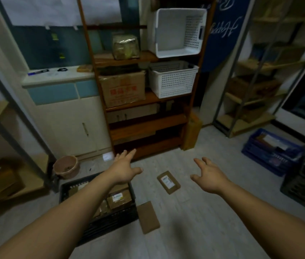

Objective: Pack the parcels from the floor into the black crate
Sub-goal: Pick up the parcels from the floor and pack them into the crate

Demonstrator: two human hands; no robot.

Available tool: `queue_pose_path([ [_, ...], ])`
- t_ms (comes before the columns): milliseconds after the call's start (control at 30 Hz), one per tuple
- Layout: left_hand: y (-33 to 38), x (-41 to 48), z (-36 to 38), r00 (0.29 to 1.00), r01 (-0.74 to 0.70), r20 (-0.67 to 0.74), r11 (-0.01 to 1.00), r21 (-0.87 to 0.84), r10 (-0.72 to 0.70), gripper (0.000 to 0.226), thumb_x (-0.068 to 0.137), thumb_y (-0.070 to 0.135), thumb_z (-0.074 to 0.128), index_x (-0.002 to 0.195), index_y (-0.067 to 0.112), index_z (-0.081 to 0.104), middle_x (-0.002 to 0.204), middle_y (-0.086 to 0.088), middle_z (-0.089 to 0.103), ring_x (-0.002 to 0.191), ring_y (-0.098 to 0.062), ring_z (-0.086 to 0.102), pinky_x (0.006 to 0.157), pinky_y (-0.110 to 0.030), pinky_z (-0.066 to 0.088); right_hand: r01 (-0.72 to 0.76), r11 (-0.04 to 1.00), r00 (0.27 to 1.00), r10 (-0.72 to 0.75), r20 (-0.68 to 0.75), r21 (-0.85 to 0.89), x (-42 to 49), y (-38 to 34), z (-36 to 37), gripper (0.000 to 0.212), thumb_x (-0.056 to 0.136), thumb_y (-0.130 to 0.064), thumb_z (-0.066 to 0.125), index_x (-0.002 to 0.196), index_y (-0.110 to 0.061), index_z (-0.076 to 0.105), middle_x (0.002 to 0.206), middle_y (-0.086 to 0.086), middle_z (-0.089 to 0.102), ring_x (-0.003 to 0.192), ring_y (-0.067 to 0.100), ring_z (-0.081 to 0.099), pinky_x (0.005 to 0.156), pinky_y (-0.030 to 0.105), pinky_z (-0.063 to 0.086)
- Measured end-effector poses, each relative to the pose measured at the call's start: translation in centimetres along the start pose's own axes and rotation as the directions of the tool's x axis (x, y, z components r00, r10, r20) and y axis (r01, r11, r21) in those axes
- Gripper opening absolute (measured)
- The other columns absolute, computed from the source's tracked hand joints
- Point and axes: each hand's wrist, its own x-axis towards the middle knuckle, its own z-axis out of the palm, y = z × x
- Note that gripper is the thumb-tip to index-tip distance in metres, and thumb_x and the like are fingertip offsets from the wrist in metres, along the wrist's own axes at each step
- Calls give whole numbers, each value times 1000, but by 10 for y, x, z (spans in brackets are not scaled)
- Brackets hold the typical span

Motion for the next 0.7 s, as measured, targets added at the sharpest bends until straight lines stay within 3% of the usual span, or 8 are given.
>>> queue_pose_path([
  [300,120,61,86,994,58,102,994,-96,-48,80,89,44,56,151,29,7,160,-6,1,147,-27,2,119,-45,12,-8,1000,998,7,65,23,28,148,-48,75,94,-51,47,154,-24,10,160,9,7,146,26,14,117,34,19],
  [700,116,206,104,983,173,82,974,-147,-162,79,90,42,56,151,25,9,160,-6,5,147,-27,7,117,-44,16,32,999,987,-25,160,-40,178,159,-59,75,93,-51,47,153,-24,12,159,9,12,144,29,18,116,38,23],
])
